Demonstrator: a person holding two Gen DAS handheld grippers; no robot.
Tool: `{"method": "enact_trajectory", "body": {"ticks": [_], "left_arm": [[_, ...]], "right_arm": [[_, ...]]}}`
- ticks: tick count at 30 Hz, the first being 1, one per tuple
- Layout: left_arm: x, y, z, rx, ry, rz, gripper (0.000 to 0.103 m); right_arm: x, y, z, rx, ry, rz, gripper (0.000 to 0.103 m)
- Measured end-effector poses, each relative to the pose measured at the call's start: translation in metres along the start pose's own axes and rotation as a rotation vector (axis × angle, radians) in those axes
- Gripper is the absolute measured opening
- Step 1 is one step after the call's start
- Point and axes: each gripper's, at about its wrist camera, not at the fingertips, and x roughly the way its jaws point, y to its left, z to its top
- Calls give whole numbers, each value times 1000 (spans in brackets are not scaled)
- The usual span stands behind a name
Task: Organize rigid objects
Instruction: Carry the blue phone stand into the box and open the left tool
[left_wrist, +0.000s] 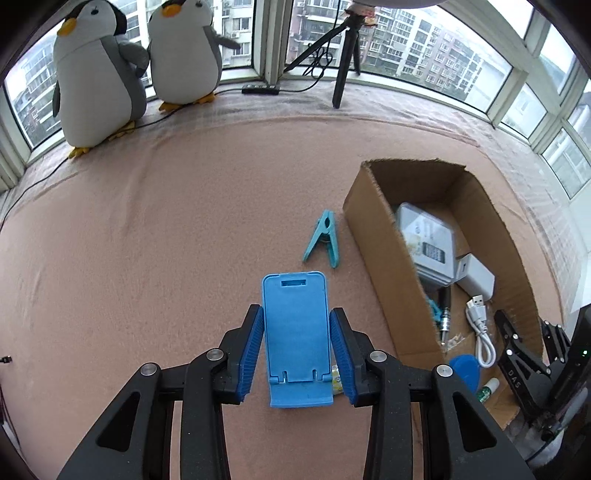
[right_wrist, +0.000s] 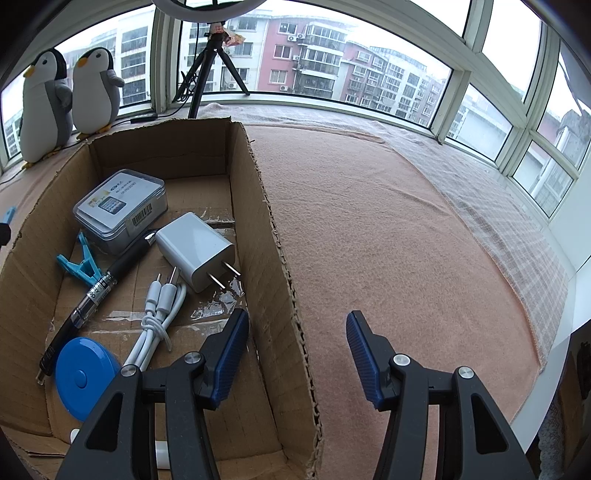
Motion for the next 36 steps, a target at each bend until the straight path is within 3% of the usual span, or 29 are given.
{"method": "enact_trajectory", "body": {"ticks": [7,14,25,35,36], "left_arm": [[-45,-40,10,75,-104,-37,40],[-57,-90,13,153,-133,-87,40],[-33,-130,20,156,-92,-149,40],[-5,-132,23,128,-34,-185,40],[-4,-131,23,127,-25,-192,44]], "right_arm": [[0,0,0,0,0,0,51],[0,0,0,0,0,0,51],[0,0,0,0,0,0,51],[0,-1,0,0,0,1,51],[0,-1,0,0,0,1,51]]}}
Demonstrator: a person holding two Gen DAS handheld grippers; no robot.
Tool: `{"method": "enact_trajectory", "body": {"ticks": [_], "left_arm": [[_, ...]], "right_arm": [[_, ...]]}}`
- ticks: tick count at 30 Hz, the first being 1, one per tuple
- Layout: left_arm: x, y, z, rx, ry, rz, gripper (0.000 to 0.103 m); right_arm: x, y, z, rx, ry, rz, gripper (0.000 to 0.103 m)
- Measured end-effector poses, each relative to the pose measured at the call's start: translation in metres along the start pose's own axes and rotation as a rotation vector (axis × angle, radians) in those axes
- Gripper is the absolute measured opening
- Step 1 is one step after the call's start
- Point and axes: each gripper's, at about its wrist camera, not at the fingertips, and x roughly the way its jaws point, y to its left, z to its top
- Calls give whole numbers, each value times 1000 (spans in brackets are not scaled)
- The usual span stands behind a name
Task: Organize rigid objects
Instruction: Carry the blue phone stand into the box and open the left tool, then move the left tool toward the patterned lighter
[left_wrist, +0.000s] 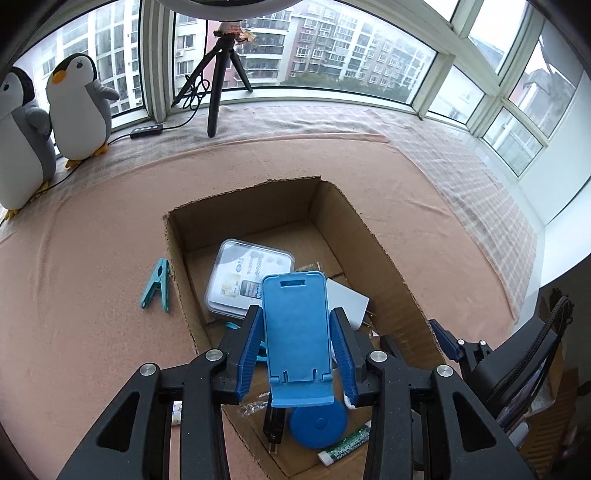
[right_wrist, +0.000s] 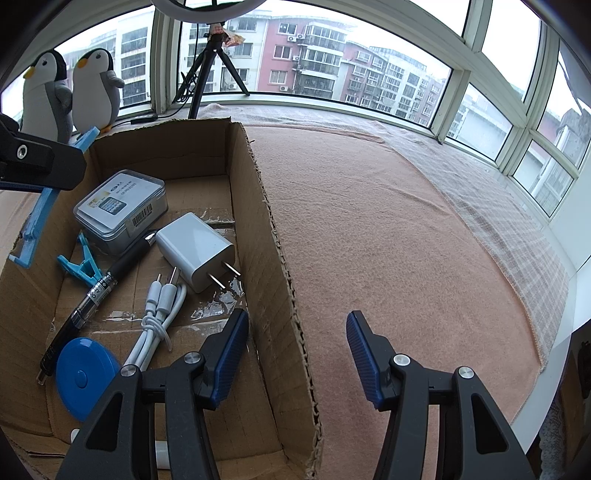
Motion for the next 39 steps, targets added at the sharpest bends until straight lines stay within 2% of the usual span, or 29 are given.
{"method": "enact_trajectory", "body": {"ticks": [1,2,3,8,13,20,24,29,34,39], "left_arm": [[1,1,0,-2,8,-6,50],[1,2,0,-7,3,-9,64],[-1,3,-1,-7,-10,-7,68],[-11,11,-2,-13,-26,-17,68],[-29,36,-8,-53,-53,-22,68],[-59,91,-32,-141,-85,16,69],[-65,112,-51,-143,-89,46,69],[-54,130,-75,-115,-48,77,69],[-35,120,-88,33,9,89,69],[-24,112,-91,138,41,98,69]], "right_arm": [[0,0,0,0,0,0,51],[0,0,0,0,0,0,51],[0,0,0,0,0,0,51],[0,0,1,1,0,0,51],[0,1,1,3,0,-1,51],[0,1,2,4,0,-1,52],[0,1,1,4,0,-2,52],[0,1,2,4,0,-3,52],[0,0,1,0,1,-4,53],[0,0,1,1,1,-7,54]]}}
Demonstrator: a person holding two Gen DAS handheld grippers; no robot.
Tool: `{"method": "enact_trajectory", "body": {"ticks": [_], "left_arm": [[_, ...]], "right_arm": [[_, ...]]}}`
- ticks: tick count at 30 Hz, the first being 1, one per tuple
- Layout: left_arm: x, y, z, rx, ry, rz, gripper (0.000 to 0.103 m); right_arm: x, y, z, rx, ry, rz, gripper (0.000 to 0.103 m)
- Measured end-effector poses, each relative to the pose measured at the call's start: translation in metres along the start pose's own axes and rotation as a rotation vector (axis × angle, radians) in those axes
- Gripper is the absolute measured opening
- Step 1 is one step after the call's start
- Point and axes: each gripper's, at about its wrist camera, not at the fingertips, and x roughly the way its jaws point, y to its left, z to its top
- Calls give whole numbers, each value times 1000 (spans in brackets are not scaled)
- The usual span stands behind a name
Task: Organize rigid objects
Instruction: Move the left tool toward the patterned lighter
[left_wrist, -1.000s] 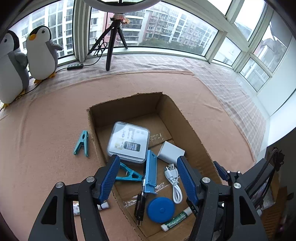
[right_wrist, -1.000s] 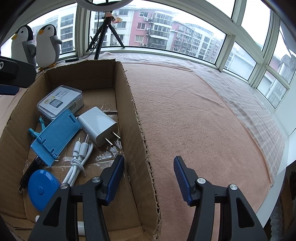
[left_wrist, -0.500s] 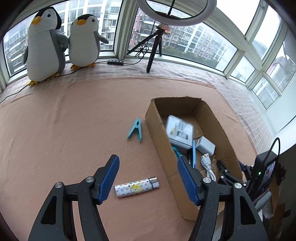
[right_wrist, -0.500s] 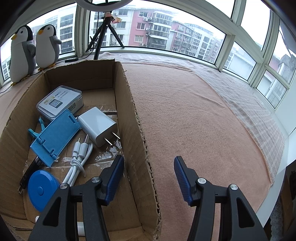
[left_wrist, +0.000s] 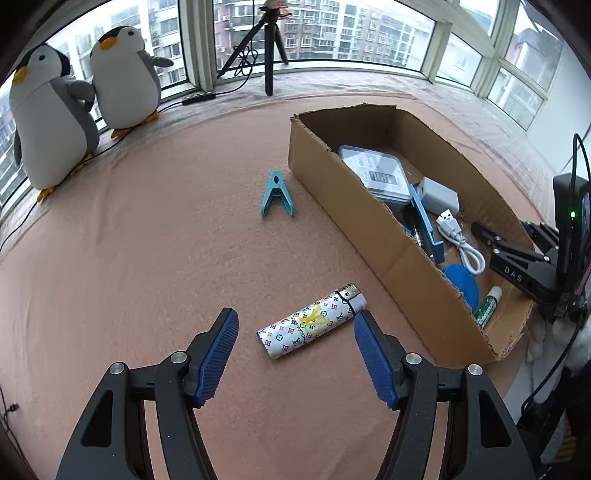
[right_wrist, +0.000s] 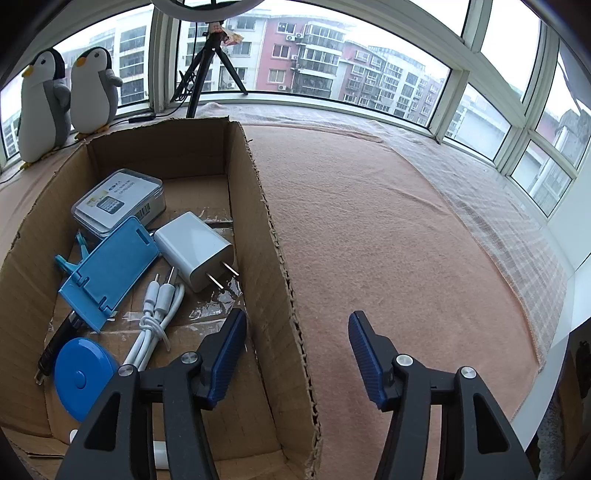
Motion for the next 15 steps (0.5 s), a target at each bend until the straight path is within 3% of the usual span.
{"method": "enact_trajectory", "body": {"ticks": [9,15], "left_arm": [[21,-22,4,183,82,-11,69],[38,-24,8,215,121,-5,69]], "right_arm": [[0,0,0,-1,0,-2,54],[0,0,-1,-3,0,-3,54]]}}
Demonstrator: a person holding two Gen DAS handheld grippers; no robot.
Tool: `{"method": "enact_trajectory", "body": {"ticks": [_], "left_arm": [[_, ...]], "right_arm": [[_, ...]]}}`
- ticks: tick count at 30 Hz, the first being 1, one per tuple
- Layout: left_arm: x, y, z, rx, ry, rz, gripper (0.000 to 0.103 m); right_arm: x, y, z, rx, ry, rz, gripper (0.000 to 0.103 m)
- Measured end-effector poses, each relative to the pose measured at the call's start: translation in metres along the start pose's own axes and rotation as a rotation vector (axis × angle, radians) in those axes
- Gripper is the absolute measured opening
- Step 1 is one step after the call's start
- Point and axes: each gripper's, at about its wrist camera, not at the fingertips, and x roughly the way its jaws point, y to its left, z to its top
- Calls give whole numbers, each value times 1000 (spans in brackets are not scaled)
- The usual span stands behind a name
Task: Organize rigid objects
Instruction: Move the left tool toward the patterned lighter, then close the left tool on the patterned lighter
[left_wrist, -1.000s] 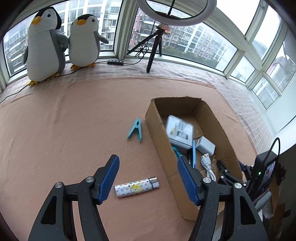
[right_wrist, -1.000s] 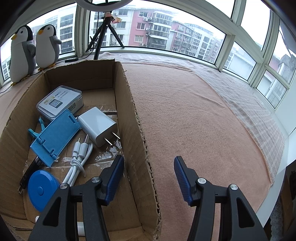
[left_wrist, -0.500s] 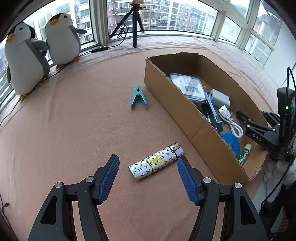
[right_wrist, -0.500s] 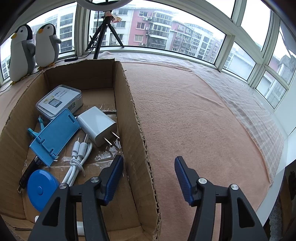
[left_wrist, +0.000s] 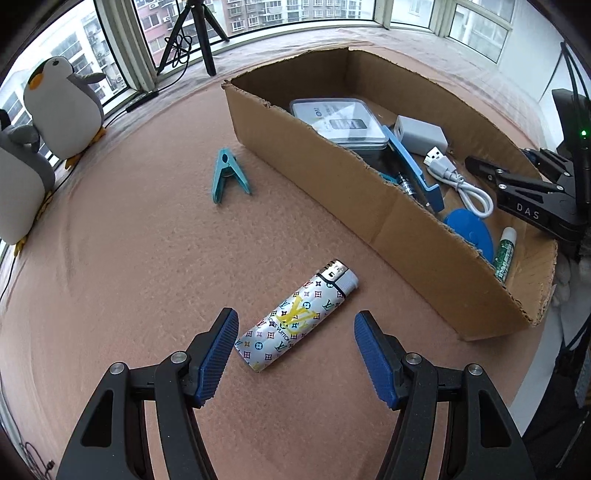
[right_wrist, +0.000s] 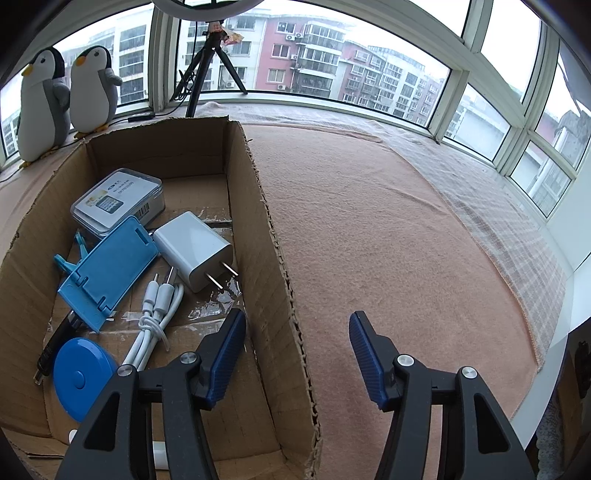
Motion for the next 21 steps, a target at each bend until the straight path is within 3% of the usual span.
{"method": "enact_trajectory", "body": {"ticks": [11,17,21], "left_arm": [[10,7,3,-18,7,-35,67],[9,7,3,-34,2,-45,47],[6,6,-1,-89,-9,-41,42]], "right_arm": [[0,0,0,1,0,0,54],[0,0,0,1,0,0,54],[0,-1,0,4,0,0,54]]}}
